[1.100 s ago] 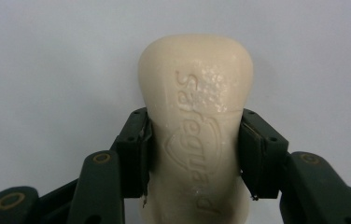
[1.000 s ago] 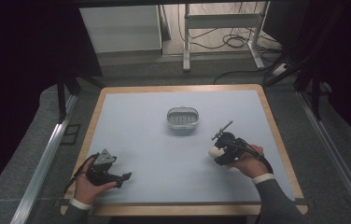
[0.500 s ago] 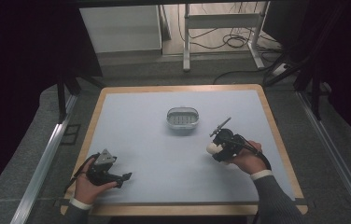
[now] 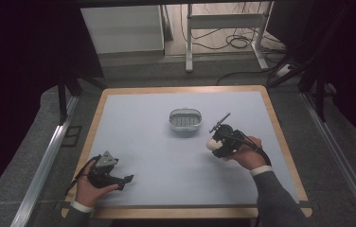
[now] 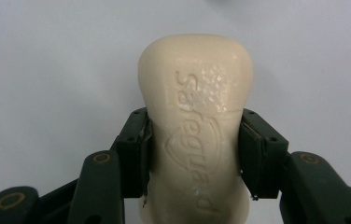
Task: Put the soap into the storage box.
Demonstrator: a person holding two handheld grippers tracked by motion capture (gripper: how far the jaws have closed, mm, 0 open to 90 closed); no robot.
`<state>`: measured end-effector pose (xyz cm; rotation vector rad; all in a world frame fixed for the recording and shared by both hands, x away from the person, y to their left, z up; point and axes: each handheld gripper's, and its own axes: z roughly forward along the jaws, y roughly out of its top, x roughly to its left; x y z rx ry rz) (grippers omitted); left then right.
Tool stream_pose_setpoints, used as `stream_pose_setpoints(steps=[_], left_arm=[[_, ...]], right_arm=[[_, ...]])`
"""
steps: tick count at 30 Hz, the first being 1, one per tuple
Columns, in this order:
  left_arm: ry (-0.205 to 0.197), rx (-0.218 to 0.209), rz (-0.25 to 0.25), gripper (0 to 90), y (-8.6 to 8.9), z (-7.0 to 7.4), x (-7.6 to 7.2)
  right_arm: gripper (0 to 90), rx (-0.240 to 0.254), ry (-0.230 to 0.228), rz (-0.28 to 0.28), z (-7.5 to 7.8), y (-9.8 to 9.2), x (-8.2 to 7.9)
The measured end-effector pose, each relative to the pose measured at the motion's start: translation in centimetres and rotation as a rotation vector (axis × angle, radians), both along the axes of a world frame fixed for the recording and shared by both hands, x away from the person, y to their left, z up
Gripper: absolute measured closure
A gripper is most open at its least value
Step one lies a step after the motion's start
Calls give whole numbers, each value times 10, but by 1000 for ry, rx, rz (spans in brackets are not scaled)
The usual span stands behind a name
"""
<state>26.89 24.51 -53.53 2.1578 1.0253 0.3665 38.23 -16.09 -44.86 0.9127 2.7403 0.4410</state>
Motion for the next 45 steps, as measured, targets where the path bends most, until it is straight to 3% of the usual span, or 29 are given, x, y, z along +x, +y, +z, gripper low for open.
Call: stream_pose_setpoints(steps=[4, 21, 24, 45], left_arm=[[-6, -1, 1, 94, 1, 0, 0], [-8, 2, 2, 97, 1, 0, 0], [-8, 2, 2, 98, 1, 0, 0], [-12, -10, 5, 98, 3, 2, 0]], right_arm=[[499, 34, 1, 6, 3, 2, 7], [499, 31, -8, 22, 12, 13, 34], [499, 51, -6, 26, 11, 15, 38], [498, 27, -27, 64, 22, 38, 63]])
